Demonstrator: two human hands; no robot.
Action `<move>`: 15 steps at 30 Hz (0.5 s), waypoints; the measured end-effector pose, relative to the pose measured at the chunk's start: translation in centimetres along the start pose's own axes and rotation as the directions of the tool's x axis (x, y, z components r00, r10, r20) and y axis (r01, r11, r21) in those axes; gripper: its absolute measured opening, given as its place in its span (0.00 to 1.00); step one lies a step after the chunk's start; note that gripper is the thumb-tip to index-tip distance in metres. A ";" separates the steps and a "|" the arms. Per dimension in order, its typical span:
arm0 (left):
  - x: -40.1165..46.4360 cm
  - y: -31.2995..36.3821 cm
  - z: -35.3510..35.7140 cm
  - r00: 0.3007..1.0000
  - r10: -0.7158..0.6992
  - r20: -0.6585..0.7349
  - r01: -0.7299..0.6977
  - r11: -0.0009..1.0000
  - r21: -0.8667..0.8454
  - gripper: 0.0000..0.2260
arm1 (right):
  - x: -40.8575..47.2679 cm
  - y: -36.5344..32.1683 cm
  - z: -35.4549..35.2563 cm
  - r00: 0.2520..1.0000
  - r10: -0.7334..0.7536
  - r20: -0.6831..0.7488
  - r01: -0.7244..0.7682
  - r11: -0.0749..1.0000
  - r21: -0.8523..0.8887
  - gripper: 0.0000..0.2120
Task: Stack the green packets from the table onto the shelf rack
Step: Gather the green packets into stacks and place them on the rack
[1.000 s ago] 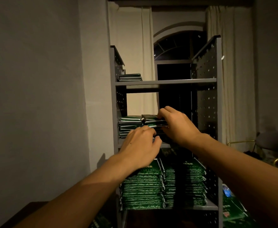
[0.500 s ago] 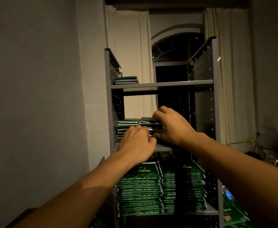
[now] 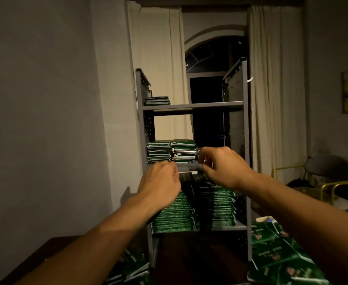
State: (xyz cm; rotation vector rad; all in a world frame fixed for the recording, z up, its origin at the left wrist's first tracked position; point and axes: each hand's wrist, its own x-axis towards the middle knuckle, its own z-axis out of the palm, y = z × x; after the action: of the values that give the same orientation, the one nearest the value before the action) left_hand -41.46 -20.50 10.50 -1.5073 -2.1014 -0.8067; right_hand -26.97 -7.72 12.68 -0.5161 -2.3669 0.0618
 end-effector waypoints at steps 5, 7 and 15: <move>-3.8 1.7 -1.9 0.998 0.023 0.059 -0.021 0.999 -0.031 0.09 | -3.9 -2.2 -1.6 0.998 0.009 0.064 -0.012 0.999 0.050 0.06; -4.8 2.3 -2.6 0.997 0.043 0.062 -0.040 0.998 -0.043 0.10 | -5.1 -2.9 -2.5 0.994 0.002 0.108 -0.010 0.997 0.077 0.07; -10.1 4.6 -2.8 0.988 0.065 0.137 -0.048 0.991 -0.122 0.09 | -12.1 -5.1 -4.3 0.971 0.059 0.233 -0.098 0.982 0.162 0.07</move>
State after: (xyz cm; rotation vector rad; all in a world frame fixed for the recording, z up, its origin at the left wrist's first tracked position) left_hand -33.84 -28.36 7.09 -1.7240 -2.1326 -0.8394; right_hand -17.76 -17.43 9.21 -0.5429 -2.5322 0.3778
